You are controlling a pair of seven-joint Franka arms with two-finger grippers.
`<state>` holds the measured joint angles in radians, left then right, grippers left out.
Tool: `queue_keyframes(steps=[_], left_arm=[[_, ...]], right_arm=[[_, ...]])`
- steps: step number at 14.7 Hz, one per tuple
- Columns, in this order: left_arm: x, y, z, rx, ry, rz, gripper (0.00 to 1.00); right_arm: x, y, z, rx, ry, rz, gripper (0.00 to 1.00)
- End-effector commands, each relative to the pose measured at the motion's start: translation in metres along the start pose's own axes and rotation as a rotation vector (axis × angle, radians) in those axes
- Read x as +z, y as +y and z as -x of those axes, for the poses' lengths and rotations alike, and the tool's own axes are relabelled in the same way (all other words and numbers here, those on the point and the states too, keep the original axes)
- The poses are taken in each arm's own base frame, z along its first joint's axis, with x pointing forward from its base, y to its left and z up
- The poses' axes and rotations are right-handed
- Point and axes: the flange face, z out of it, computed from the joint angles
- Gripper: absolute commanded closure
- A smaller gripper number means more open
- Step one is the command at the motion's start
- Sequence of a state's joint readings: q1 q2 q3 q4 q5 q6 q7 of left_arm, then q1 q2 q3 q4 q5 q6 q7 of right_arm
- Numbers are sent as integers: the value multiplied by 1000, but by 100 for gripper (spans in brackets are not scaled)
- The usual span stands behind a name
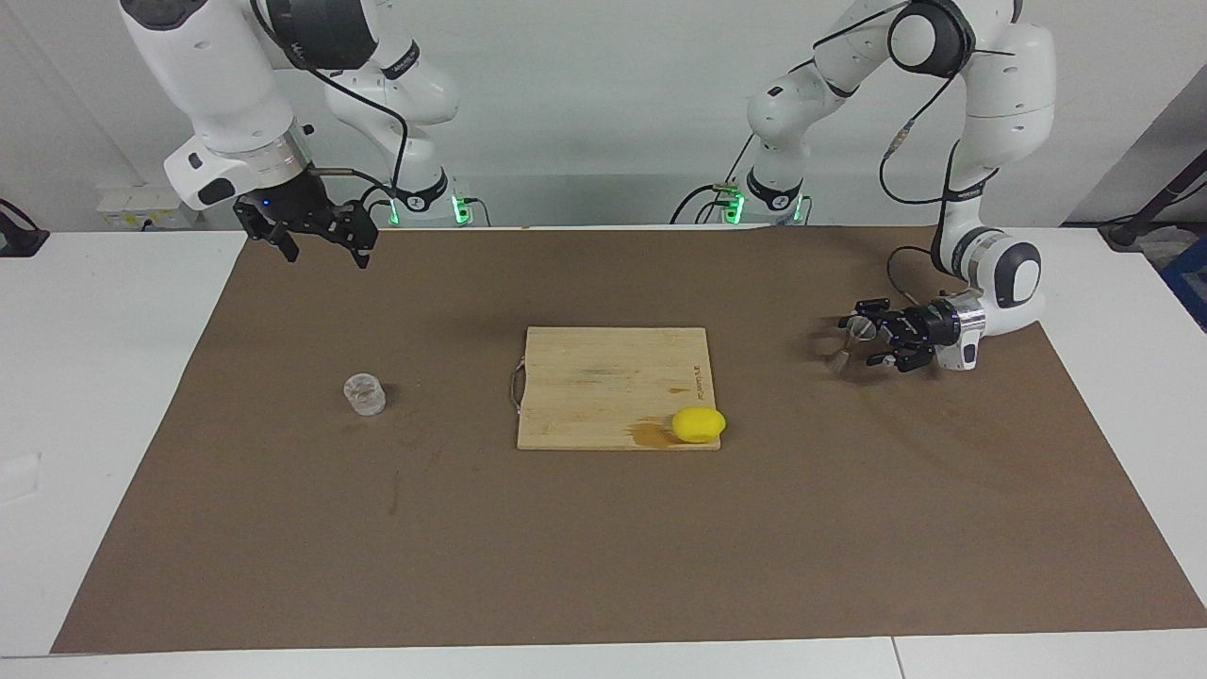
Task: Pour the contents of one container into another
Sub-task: 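Close the left gripper around the small metal cup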
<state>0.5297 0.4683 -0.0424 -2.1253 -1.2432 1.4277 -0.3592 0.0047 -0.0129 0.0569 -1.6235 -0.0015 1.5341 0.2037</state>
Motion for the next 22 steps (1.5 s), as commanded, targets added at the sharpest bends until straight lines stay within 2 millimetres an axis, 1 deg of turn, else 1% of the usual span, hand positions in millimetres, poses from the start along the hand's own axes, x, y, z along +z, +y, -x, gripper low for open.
queue_keyframes(steps=[1,4,8,12,15,21,22], left_arm=[[1,2,6,-66,2,17,0],[7,4,7,-156,3,4,0],[7,11,14,-161,-16,9,0],[8,11,16,-157,-25,3,0],[9,11,22,-165,-44,-7,0],[11,11,22,-160,-43,-10,0],[11,11,22,-163,-43,-10,2]], right_arm=[[-3,3,2,-8,-1,-26,0],[-3,3,2,-8,-1,-26,0],[-3,3,2,-8,-1,-26,0],[-3,3,2,-8,0,-25,0],[-3,3,2,-8,-1,-26,0],[-3,3,2,-8,-1,-26,0],[-3,3,2,-7,0,-25,0]])
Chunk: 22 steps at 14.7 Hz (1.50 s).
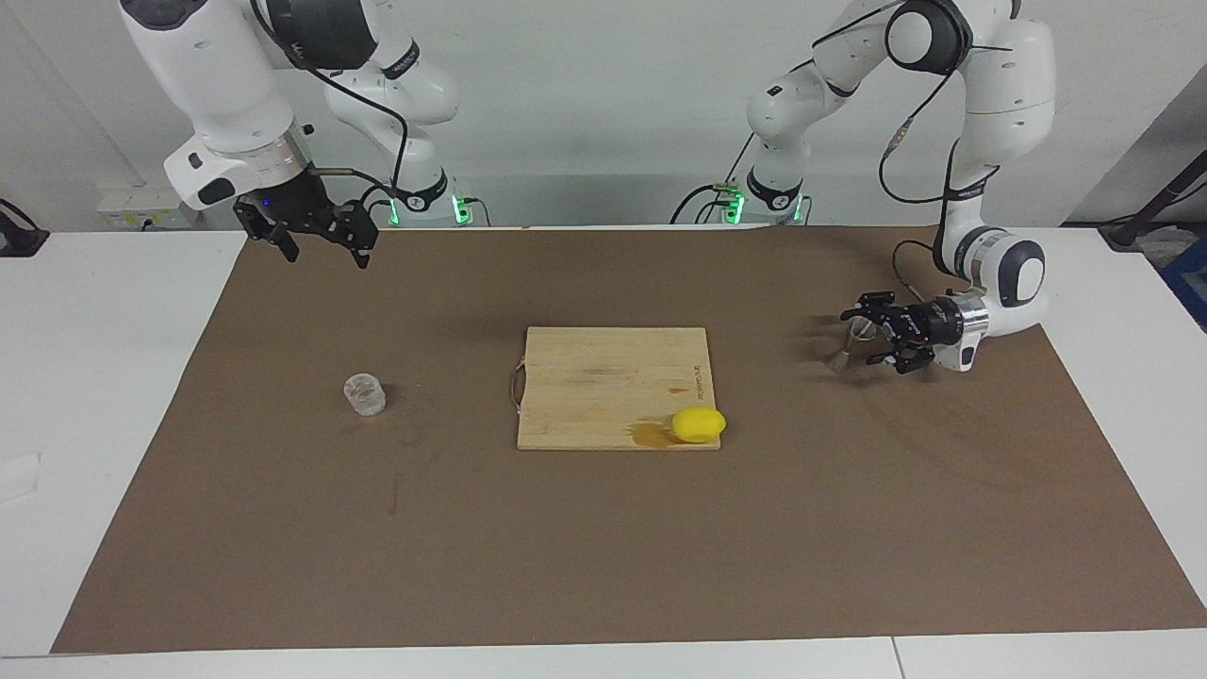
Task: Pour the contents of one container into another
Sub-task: 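Carry the metal cup with the left gripper onto the cutting board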
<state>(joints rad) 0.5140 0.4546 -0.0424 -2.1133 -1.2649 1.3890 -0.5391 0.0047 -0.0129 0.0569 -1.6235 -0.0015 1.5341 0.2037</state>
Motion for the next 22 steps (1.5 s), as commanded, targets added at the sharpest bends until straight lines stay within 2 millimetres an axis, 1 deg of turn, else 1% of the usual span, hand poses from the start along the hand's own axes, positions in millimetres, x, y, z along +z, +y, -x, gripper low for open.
queue_keyframes(steps=[1,4,8,9,10,16,19,22], left_arm=[[2,1,8,-9,-5,4,8],[3,3,8,1,-1,3,28],[4,3,7,15,0,1,50],[4,3,7,25,0,1,58],[4,3,7,36,1,-1,62],[4,7,12,49,0,-7,62],[8,8,19,73,4,-15,70],[10,9,20,82,3,-19,78]], right_arm=[[-3,3,2,-8,-1,-26,0],[-3,3,2,-8,0,-25,0],[-3,3,2,-8,-1,-26,0],[-3,3,2,-7,0,-25,0],[-3,3,2,-8,0,-25,0],[-3,3,2,-8,-1,-26,0],[-3,3,2,-7,-1,-26,0],[-3,3,2,-8,-1,-26,0]])
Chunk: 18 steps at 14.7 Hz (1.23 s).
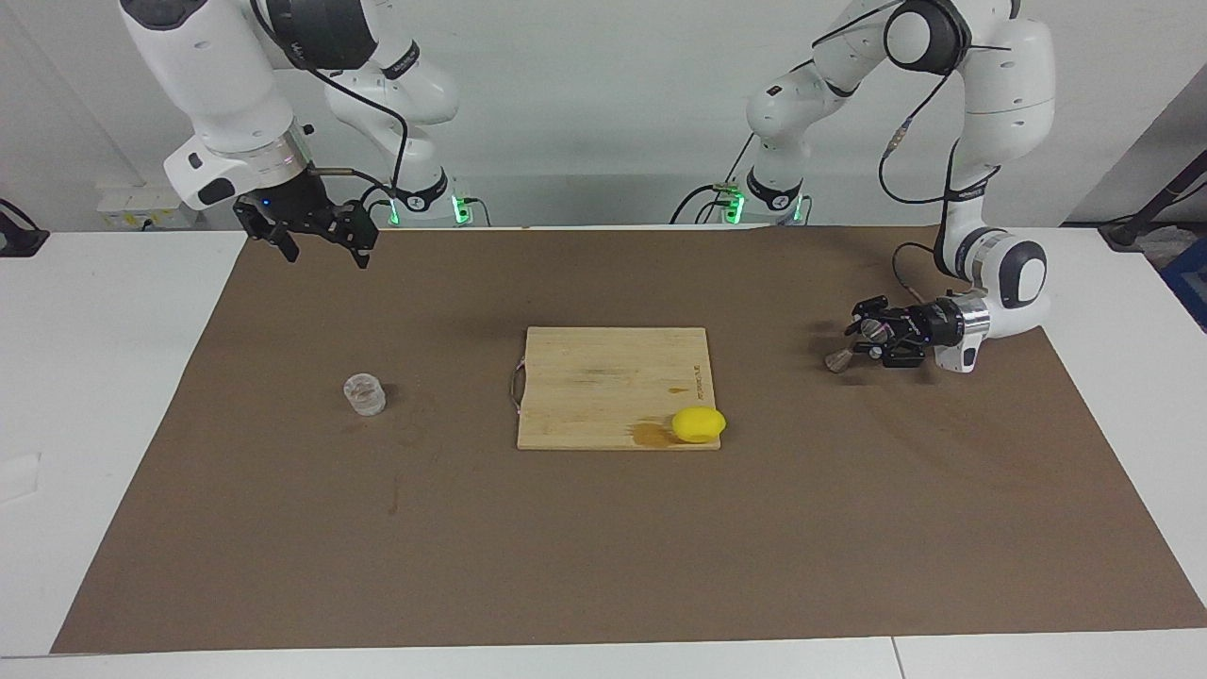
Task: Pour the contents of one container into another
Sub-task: 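Carry the metal cup with the left gripper onto the cutting board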
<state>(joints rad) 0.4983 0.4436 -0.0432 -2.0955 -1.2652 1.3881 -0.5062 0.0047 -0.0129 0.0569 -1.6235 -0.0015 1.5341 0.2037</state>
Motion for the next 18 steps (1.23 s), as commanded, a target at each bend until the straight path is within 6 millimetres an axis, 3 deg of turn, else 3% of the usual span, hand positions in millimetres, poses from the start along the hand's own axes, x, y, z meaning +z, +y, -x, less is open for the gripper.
queue_keyframes(steps=[1,6,14,18], left_arm=[[5,1,10,23,-3,-4,79],[29,3,22,33,-3,-50,80],[92,2,69,109,14,-151,82],[148,-6,73,114,9,-144,82]], right_arm=[[-3,3,2,-8,-1,-26,0],[-3,3,2,-7,0,-25,0],[-3,3,2,-7,-1,-26,0],[-3,3,2,-8,-1,-26,0]])
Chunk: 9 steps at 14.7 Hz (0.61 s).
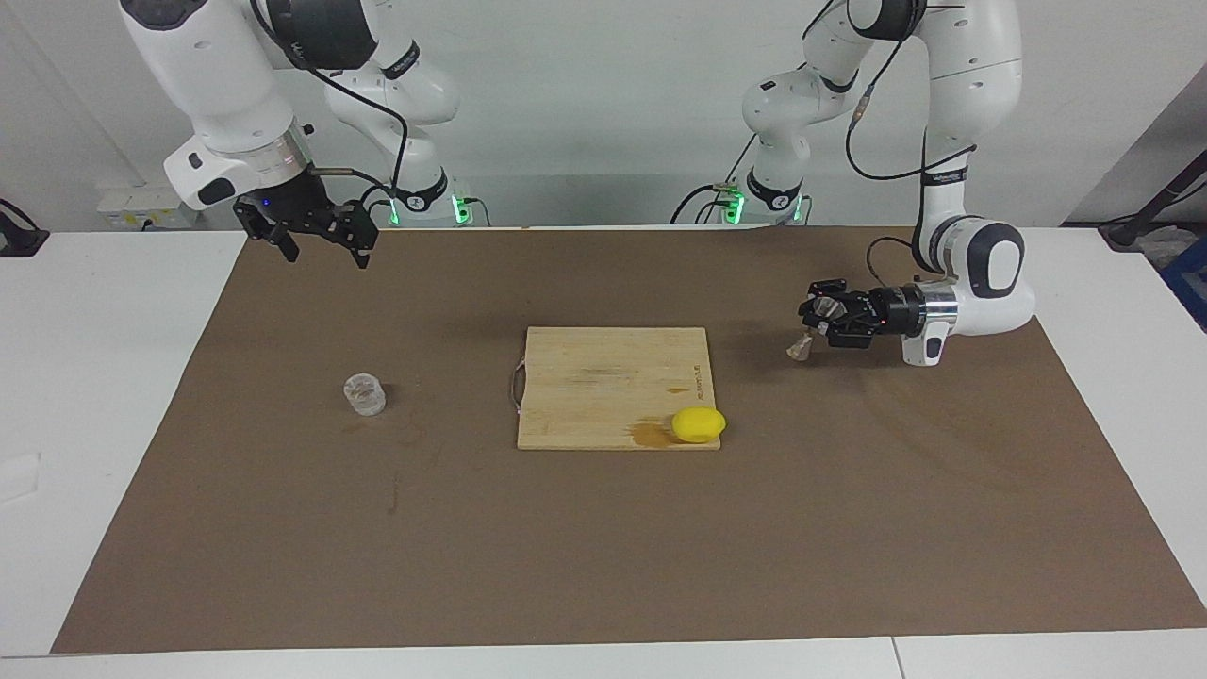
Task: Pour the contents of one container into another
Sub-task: 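Carry the metal cup with the left gripper onto the cutting board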
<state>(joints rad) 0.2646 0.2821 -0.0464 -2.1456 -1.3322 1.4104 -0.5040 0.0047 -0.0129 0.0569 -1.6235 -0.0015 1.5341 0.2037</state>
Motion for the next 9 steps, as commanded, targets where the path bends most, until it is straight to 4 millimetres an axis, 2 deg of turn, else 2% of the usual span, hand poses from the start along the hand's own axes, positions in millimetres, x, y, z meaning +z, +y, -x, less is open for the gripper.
queue_keyframes(steps=[1,6,9], left_arm=[[40,-8,8,-6,20,32,81],[113,1,13,5,36,52,83],[144,3,12,-2,60,64,83]], right_arm=[[-3,3,2,-8,-1,-26,0],[-3,3,2,-8,-1,-26,0],[-3,3,2,-7,-1,-26,0]])
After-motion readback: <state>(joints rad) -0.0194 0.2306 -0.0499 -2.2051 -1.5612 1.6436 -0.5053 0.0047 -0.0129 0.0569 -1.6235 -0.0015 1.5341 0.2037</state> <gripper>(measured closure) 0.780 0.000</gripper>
